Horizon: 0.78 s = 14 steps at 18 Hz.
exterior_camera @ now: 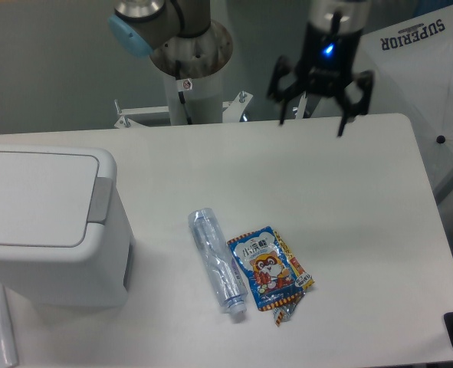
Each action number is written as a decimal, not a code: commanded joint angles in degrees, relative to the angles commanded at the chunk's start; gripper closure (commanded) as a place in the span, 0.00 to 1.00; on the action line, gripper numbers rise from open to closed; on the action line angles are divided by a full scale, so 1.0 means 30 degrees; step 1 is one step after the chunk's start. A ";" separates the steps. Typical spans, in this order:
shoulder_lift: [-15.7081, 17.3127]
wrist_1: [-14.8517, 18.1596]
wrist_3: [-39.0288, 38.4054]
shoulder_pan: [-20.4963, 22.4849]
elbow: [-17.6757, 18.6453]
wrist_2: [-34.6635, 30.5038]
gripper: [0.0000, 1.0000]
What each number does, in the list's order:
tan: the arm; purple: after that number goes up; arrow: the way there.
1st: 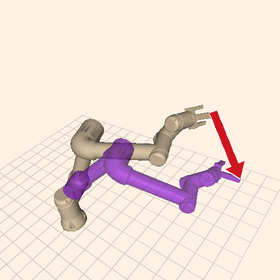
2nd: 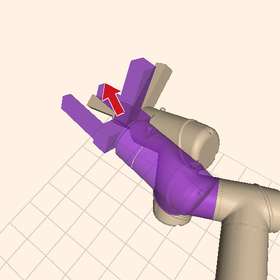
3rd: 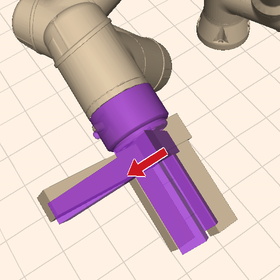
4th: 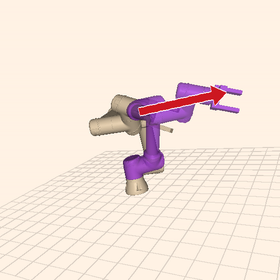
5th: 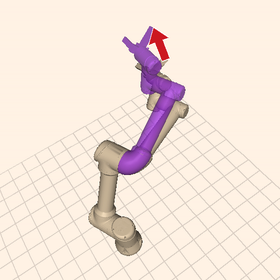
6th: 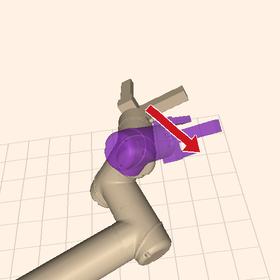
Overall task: Open the trash can
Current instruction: 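Move the open gripper toward the white trash bin's lid edge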
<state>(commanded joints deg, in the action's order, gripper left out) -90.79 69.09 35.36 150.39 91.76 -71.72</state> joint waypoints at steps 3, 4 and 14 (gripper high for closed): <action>-0.0088 -0.1200 -0.3306 -0.1142 0.0087 0.1079 0.00; -0.0117 -0.1668 -0.4625 -0.1320 0.0175 0.1374 0.00; -0.0702 -0.4102 -0.8857 -0.3868 0.0264 0.1700 0.00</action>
<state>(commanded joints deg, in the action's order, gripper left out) -92.90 56.79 8.79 138.79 92.55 -66.62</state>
